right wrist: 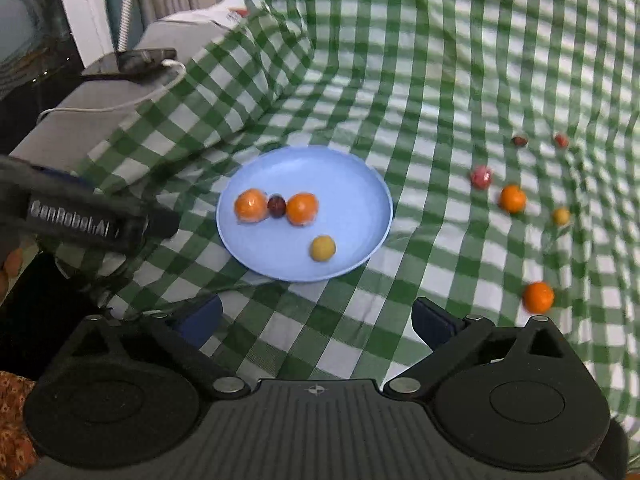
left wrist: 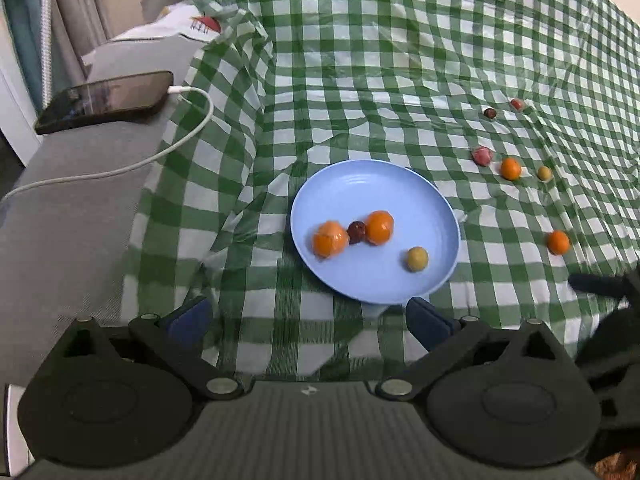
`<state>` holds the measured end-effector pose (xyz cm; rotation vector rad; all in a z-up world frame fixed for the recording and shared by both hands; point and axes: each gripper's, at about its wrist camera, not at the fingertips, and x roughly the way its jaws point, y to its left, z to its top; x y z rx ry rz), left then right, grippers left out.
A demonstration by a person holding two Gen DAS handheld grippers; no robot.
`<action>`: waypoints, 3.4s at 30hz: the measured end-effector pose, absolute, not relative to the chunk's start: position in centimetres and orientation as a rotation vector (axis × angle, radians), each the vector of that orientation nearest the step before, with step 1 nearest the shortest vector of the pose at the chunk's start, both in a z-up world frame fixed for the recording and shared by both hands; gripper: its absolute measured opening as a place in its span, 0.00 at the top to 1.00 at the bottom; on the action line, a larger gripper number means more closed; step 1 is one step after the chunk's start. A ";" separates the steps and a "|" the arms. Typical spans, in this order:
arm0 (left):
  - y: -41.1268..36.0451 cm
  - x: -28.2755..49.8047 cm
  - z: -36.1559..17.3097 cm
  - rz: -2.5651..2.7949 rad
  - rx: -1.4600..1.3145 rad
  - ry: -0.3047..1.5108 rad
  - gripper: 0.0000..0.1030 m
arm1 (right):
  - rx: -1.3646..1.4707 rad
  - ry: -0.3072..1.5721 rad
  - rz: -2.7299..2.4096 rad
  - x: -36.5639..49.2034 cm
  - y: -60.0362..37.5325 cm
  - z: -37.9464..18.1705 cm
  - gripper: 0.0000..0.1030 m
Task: Organize fruits
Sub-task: 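Withdraw both open tools from the plate toward the fruit row, then grasp the pink lychee with the left tool while the right tool grasps a tangerine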
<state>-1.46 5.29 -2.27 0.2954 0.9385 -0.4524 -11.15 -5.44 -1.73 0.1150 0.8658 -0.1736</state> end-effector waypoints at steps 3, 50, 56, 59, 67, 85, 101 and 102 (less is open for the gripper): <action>6.0 -3.1 -1.3 -0.461 0.308 0.901 0.00 | 0.110 0.823 -0.195 -12.2 -5.0 -0.6 0.01; 5.6 -6.4 0.9 -0.484 0.328 0.825 0.00 | 0.121 0.702 -0.292 -16.3 -4.8 0.6 0.01; 2.8 -4.6 0.8 -0.506 0.337 0.826 0.00 | 0.180 0.707 -0.406 -16.0 -8.6 -1.1 0.01; 0.6 -3.6 0.7 -0.524 0.354 0.823 0.00 | 0.199 0.708 -0.473 -15.8 -11.1 -2.3 0.01; -7.6 -0.2 -0.4 -0.610 0.435 0.788 0.00 | 0.226 0.711 -0.608 -14.3 -18.0 -6.7 0.18; -28.2 10.8 -12.9 -0.852 0.634 0.784 0.02 | 0.288 0.821 -0.647 -10.2 -26.9 -15.8 0.51; -31.2 10.9 -14.3 -0.982 0.674 0.765 0.67 | 0.279 0.697 -0.701 -11.5 -26.5 -15.0 0.66; -30.4 10.8 -13.5 -0.968 0.657 0.771 0.67 | 0.275 0.683 -0.712 -11.7 -26.5 -14.8 0.66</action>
